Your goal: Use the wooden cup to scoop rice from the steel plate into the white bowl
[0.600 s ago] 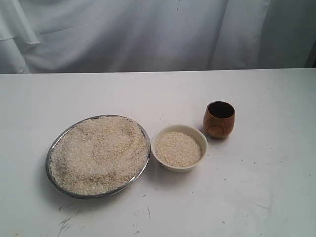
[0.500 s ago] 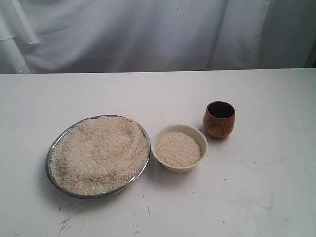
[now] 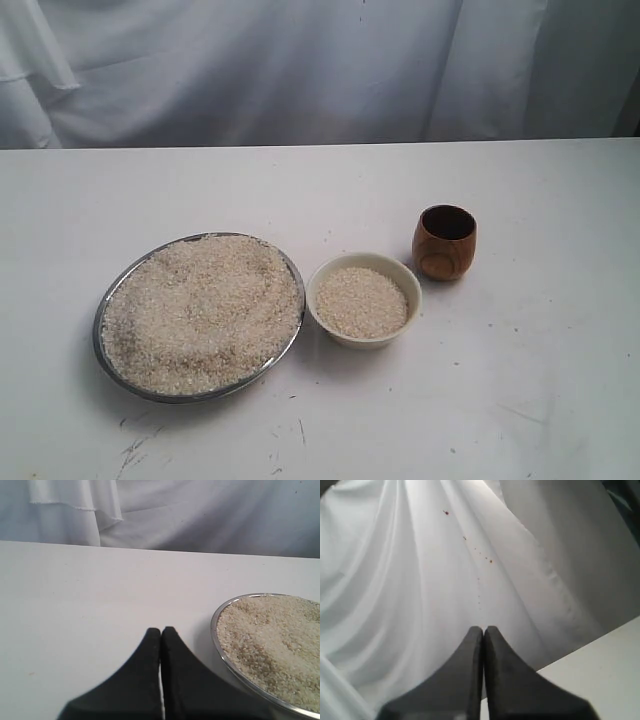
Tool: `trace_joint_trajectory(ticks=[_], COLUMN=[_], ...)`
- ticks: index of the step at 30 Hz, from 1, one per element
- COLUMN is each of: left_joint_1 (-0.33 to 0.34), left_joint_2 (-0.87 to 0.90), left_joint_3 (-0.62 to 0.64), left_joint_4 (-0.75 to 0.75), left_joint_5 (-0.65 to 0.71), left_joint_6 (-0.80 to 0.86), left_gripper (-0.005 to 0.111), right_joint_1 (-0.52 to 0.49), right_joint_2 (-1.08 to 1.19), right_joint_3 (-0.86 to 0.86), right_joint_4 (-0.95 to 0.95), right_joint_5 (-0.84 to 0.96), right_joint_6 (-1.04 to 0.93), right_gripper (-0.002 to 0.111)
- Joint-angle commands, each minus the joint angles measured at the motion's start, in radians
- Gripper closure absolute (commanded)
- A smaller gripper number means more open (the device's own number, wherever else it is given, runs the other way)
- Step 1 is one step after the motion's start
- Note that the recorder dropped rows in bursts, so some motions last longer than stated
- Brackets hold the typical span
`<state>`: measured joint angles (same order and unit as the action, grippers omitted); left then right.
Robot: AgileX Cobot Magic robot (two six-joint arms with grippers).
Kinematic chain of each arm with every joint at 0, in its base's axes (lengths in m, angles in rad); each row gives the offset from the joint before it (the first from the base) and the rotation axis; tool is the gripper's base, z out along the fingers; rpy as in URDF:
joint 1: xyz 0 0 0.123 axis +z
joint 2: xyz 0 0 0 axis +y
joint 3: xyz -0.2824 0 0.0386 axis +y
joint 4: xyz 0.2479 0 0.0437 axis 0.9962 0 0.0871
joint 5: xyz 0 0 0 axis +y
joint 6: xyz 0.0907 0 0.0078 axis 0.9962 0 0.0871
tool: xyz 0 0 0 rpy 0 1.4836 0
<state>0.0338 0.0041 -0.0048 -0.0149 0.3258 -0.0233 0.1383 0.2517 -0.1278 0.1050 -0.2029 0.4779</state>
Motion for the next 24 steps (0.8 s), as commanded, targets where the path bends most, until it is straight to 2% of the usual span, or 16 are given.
trace_joint_trajectory(ticks=[1,3,6,8,10,16,20,24], left_joint_1=[0.002,0.002,0.002,0.002,0.002,0.002,0.002,0.002], left_joint_2=[-0.004,-0.004,-0.004,-0.004,-0.004,-0.004,-0.004,-0.004], left_joint_3=[0.005,0.005,0.005,0.005,0.005,0.005,0.005,0.005], left_joint_4=[-0.002,-0.002,-0.002,-0.002,-0.002,-0.002,-0.002,-0.002], left_joint_5=[-0.007,-0.007,-0.007,-0.007,-0.007,-0.007,-0.007,-0.007], left_joint_6=[0.000,0.000,0.000,0.000,0.000,0.000,0.000,0.000], left_gripper=[0.107,0.107,0.107,0.107,0.107,0.107,0.107,0.107], right_joint_1=[-0.004,-0.004,-0.004,-0.004,-0.004,-0.004,-0.004,-0.004], right_joint_2=[0.276,0.465,0.627,0.765,0.857,1.144,1.320,1.426], right_joint_3=[-0.192,-0.322,-0.400,-0.385,-0.340,-0.221,-0.213,-0.213], right_joint_4=[-0.057,-0.239,-0.365,-0.493,-0.556,-0.466,-0.513,-0.610], right_joint_5=[-0.093,-0.149,-0.200,-0.372,-0.533,-0.855,-0.932,-0.998], right_joint_6=[-0.274,-0.330,-0.223,-0.129,-0.134,-0.271,-0.278,-0.291], right_gripper=[0.108,0.102,0.091,0.086,0.086,0.086,0.085,0.079])
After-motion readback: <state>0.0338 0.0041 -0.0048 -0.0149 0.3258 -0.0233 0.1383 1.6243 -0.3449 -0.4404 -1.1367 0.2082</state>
